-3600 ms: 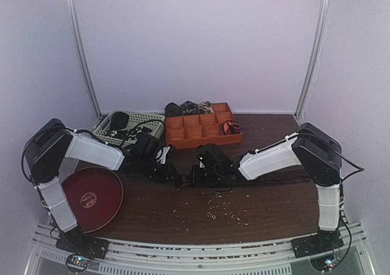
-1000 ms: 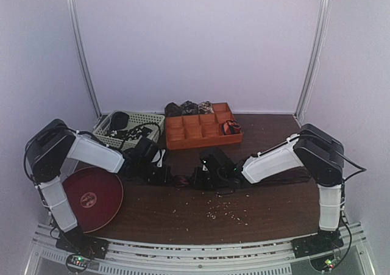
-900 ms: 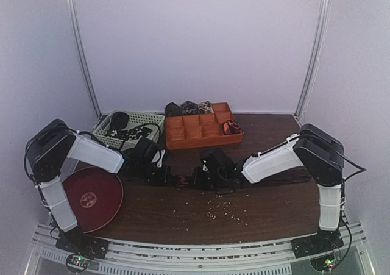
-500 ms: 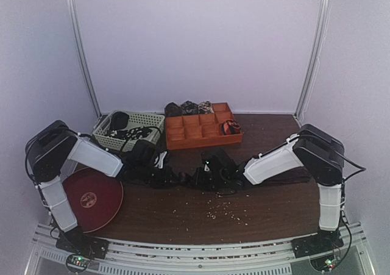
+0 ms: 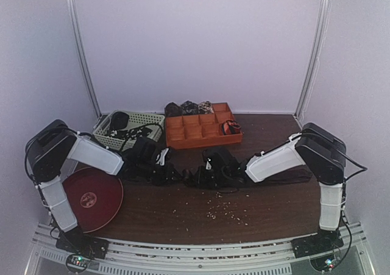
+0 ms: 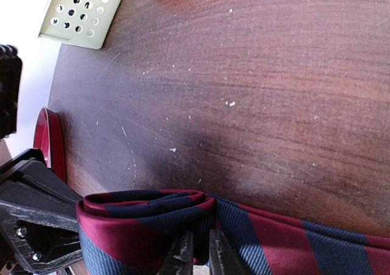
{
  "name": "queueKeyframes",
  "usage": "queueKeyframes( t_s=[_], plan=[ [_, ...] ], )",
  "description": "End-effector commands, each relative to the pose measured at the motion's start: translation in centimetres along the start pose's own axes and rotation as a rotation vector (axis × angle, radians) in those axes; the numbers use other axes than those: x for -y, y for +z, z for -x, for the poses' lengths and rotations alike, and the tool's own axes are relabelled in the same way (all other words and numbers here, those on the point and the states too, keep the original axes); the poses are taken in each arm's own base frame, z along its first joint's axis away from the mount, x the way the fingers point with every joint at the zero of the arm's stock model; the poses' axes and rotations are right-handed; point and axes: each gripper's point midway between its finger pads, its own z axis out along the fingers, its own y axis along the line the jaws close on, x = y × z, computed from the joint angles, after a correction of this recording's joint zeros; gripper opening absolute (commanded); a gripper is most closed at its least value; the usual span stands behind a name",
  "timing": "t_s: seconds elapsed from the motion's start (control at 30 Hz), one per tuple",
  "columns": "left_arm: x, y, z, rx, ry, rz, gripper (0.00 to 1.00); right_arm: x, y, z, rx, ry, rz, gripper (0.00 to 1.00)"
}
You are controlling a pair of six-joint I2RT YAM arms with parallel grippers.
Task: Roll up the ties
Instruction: Roll the tie at the center of the board.
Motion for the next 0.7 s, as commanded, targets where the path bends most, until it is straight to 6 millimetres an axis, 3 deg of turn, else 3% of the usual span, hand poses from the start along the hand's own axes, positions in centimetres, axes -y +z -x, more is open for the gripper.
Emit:
queueKeyframes(
  t_s=[0.0,0.4,0.67],
  plan=[
    [1.9,0.2,1.6,0.021,0.059,-0.047,0.04,0.4,-0.1,0.1,-0.021,-0.028,-0.022,0.1],
    [2.3,1.9,1.3,-0.018,0.087,-0.039,0.05,1.7,-0.8,1.1,0.011,-0.021,-0.04,0.07],
    [2.5,2.4,1.4,-0.02,0.098,-0.019,0.08,3.3,-2.1,1.5,0.038,-0.008,-0.08,0.13]
  ],
)
